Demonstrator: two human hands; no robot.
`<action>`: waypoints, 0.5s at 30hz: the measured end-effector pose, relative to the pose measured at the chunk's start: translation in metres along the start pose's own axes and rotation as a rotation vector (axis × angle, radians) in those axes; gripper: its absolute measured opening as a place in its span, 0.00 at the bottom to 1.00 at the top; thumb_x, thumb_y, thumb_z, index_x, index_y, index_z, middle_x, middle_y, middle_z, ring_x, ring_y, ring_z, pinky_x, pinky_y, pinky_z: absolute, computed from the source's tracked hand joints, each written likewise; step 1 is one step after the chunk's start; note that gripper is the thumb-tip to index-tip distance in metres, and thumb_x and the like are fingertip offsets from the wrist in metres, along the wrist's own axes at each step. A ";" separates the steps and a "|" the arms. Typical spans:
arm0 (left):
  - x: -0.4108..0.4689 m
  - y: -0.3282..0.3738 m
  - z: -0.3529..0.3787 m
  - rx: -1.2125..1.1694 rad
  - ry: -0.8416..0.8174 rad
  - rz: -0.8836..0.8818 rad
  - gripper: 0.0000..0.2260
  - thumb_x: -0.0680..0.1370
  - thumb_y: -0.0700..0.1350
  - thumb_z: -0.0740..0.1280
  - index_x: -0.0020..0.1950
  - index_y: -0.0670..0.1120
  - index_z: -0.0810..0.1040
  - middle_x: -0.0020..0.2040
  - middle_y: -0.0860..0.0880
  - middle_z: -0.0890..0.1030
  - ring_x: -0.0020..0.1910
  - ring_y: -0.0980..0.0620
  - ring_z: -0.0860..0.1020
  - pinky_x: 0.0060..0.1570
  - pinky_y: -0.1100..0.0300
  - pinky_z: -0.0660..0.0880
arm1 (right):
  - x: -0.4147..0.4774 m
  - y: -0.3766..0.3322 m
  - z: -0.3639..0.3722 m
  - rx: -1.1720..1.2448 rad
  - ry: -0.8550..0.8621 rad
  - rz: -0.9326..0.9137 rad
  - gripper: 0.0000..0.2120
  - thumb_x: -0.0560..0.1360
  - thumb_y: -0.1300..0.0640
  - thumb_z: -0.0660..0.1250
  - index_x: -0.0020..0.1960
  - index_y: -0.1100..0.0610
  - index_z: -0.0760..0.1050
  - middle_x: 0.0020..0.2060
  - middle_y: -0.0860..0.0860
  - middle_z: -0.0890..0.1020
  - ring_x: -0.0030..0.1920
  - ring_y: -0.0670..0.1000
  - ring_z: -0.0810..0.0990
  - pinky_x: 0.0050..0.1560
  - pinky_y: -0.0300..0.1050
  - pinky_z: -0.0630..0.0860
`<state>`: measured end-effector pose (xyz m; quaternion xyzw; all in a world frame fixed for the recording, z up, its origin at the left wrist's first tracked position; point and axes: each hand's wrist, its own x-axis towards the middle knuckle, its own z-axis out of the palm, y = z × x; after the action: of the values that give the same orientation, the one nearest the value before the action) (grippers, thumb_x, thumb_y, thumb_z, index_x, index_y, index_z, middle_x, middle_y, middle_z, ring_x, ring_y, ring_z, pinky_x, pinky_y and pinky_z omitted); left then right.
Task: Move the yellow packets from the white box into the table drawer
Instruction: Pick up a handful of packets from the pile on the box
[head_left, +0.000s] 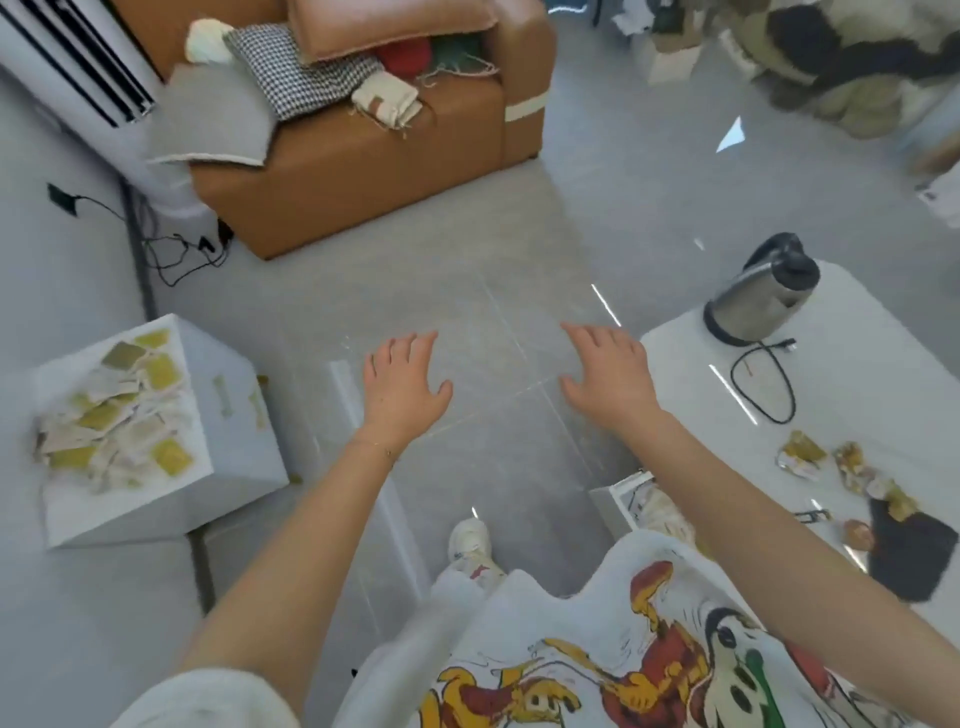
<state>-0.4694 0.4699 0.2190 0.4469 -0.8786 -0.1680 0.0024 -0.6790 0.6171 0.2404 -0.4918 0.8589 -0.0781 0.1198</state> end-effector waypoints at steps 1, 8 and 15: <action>0.000 -0.020 -0.010 -0.012 0.022 -0.031 0.33 0.71 0.59 0.59 0.74 0.49 0.65 0.70 0.46 0.70 0.70 0.42 0.64 0.69 0.47 0.59 | 0.012 -0.020 0.002 -0.013 -0.006 -0.034 0.33 0.73 0.51 0.65 0.76 0.51 0.59 0.66 0.53 0.72 0.66 0.58 0.68 0.65 0.51 0.60; -0.011 -0.122 -0.054 -0.069 0.148 -0.234 0.30 0.77 0.56 0.65 0.76 0.51 0.60 0.76 0.46 0.61 0.73 0.44 0.59 0.71 0.51 0.53 | 0.080 -0.141 0.011 -0.060 -0.046 -0.251 0.37 0.74 0.50 0.65 0.78 0.48 0.52 0.68 0.52 0.70 0.66 0.59 0.68 0.66 0.52 0.60; -0.006 -0.190 -0.073 -0.081 0.204 -0.438 0.31 0.77 0.57 0.63 0.77 0.49 0.60 0.75 0.45 0.63 0.73 0.43 0.60 0.71 0.50 0.55 | 0.145 -0.247 0.020 -0.095 -0.105 -0.497 0.37 0.75 0.51 0.64 0.78 0.47 0.50 0.71 0.54 0.66 0.67 0.60 0.67 0.68 0.52 0.59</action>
<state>-0.3057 0.3504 0.2320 0.6410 -0.7485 -0.1537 0.0728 -0.5403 0.3672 0.2644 -0.6963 0.7069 -0.0391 0.1179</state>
